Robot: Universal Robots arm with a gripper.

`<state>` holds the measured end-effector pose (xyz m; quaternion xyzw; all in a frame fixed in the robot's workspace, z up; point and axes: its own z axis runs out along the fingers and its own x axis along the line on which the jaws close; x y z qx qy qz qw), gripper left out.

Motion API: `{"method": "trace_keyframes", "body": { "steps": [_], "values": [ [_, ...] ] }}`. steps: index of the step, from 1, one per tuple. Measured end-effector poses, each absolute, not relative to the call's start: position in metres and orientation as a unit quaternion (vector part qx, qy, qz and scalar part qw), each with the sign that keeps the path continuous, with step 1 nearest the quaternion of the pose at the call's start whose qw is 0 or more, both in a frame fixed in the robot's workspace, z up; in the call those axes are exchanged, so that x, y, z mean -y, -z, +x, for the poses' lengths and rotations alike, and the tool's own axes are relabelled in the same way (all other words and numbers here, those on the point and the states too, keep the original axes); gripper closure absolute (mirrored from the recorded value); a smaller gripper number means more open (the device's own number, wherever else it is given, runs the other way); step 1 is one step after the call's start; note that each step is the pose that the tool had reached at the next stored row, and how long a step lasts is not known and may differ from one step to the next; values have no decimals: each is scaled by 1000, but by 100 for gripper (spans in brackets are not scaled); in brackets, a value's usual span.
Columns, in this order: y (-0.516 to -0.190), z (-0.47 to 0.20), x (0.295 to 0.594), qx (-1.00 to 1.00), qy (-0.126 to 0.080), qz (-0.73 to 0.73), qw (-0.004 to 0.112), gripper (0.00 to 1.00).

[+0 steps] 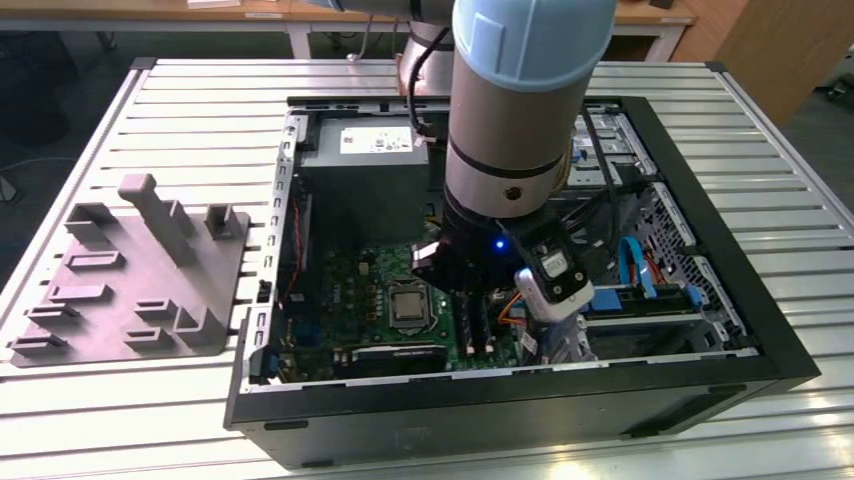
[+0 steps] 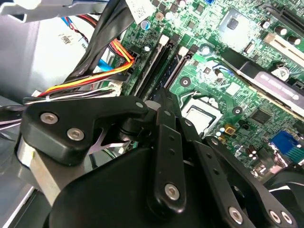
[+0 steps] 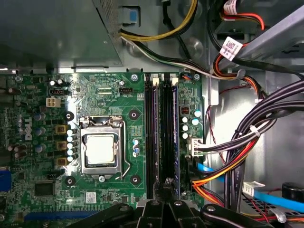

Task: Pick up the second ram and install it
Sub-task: 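Press down the second ram until it locks into place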

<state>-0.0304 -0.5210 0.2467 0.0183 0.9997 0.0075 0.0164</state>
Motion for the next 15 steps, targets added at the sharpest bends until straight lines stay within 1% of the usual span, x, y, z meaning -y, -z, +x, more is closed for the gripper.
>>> {"method": "trace_keyframes", "body": {
  "steps": [15],
  "values": [
    [-246,-30,498,-1000,-11,18,19,90]
  ]
}}
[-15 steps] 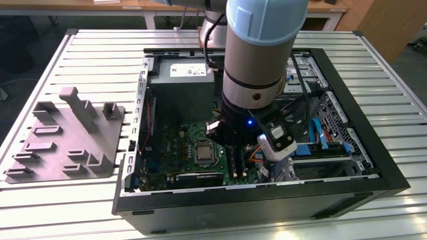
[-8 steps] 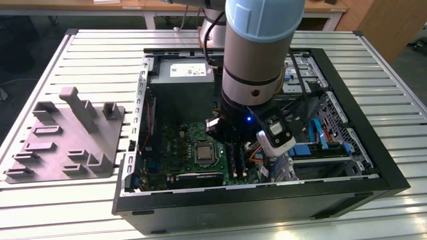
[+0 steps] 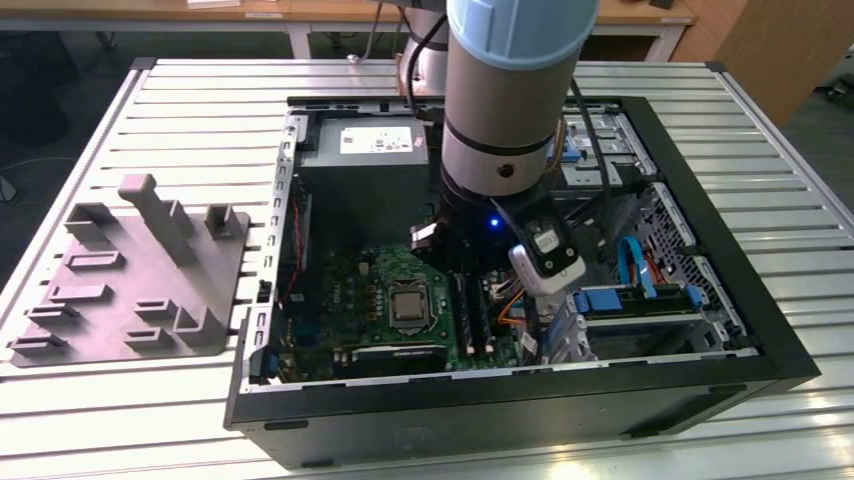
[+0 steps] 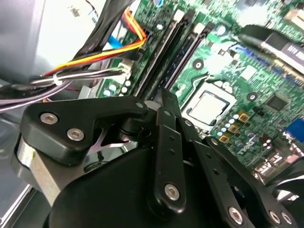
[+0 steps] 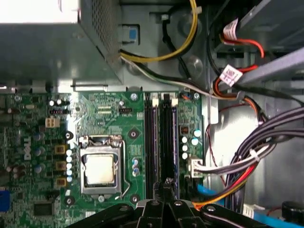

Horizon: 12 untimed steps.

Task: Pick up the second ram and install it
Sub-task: 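Press down the second ram until it locks into place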

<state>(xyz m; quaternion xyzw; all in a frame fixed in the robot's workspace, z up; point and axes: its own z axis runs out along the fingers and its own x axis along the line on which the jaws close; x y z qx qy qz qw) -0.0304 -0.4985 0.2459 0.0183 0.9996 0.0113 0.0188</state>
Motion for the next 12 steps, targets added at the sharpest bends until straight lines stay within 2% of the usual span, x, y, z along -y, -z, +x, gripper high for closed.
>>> {"method": "trace_keyframes", "body": {
  "steps": [12],
  "values": [
    [-250,-30,495,-1000,-12,18,20,90]
  ]
}}
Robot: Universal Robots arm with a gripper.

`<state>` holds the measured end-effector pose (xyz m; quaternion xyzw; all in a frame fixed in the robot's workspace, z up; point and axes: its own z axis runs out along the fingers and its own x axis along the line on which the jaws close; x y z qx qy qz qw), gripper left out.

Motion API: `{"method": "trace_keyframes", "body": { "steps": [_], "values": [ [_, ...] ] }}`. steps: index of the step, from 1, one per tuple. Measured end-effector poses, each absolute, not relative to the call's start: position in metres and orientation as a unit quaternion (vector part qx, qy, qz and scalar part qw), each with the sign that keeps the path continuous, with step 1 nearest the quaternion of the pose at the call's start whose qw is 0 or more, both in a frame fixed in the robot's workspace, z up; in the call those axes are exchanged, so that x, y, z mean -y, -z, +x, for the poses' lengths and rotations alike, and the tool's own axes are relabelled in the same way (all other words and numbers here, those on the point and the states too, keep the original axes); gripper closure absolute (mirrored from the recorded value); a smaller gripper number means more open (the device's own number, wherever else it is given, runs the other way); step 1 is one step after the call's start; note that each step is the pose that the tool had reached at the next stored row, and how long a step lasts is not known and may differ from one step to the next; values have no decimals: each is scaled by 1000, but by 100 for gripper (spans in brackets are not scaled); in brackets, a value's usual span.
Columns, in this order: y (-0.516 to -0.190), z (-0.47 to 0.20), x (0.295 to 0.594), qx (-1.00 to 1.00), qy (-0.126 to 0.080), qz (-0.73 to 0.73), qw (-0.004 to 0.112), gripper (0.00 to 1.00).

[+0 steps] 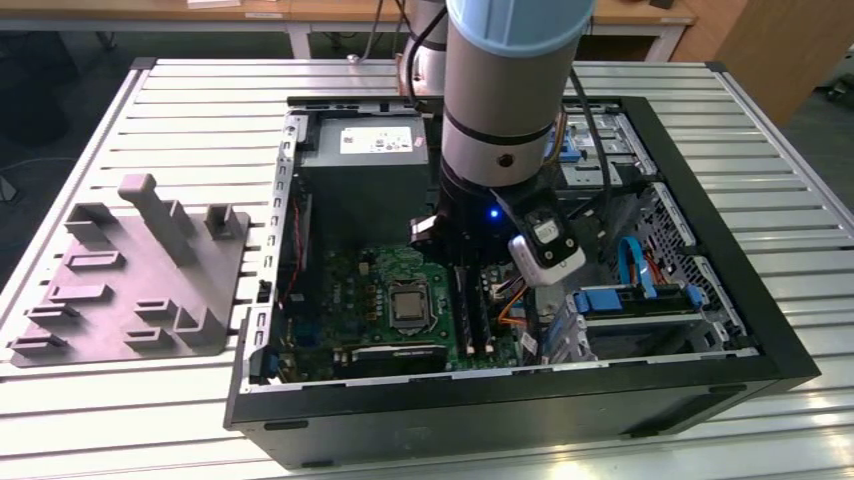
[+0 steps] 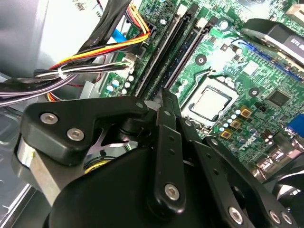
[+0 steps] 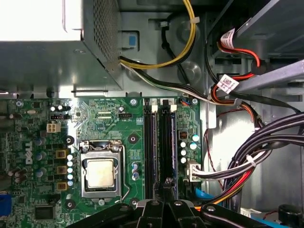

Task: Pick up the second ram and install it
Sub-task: 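Press down the second ram until it locks into place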

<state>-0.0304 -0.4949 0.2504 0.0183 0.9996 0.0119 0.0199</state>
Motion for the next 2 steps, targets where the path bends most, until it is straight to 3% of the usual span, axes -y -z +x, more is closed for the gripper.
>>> {"method": "trace_keyframes", "body": {
  "steps": [2],
  "values": [
    [-250,-30,495,-1000,-12,18,20,90]
  ]
}}
